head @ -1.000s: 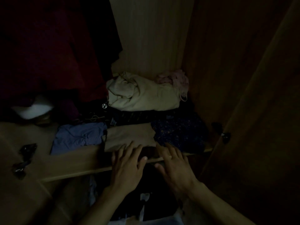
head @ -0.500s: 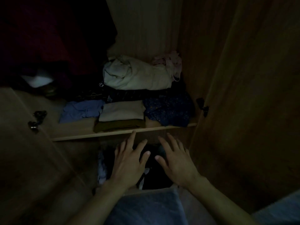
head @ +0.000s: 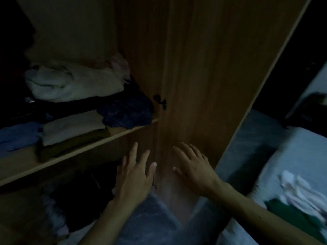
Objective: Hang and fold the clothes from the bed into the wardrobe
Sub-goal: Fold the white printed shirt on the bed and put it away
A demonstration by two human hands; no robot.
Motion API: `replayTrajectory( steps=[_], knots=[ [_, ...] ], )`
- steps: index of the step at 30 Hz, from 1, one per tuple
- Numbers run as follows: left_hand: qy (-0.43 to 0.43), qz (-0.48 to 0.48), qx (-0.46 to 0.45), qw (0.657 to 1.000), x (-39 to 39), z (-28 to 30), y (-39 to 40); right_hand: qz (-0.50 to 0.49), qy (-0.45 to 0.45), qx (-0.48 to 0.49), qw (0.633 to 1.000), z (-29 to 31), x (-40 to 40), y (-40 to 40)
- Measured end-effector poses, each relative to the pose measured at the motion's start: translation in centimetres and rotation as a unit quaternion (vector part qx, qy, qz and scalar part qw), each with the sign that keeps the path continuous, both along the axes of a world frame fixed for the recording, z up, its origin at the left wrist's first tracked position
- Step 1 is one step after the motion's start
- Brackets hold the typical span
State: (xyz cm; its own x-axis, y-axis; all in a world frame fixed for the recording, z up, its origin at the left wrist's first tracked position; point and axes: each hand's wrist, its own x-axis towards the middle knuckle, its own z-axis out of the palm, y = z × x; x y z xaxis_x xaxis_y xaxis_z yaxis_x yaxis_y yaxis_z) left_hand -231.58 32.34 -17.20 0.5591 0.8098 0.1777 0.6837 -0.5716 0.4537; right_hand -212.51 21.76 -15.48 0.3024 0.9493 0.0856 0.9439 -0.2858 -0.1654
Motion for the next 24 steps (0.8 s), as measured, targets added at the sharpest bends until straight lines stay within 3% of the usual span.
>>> replayTrajectory(
  steps=[12,20,24],
  knots=[
    [-0.075,-0.249,-0.1,0.96,9.6,-1.6,-12.1,-0.223,0.015,0.044,0.974,1.8,1.8,-22.0],
    [-0.016,-0.307,-0.036,0.951,15.9,-0.9,-24.2,-0.356,0.039,0.089,0.929,0.4,3.6,-35.8],
    [-0.022,-0.33,-0.061,0.942,19.3,-0.6,-32.0,-0.388,0.038,0.114,0.914,0.3,4.8,-43.8]
  ],
)
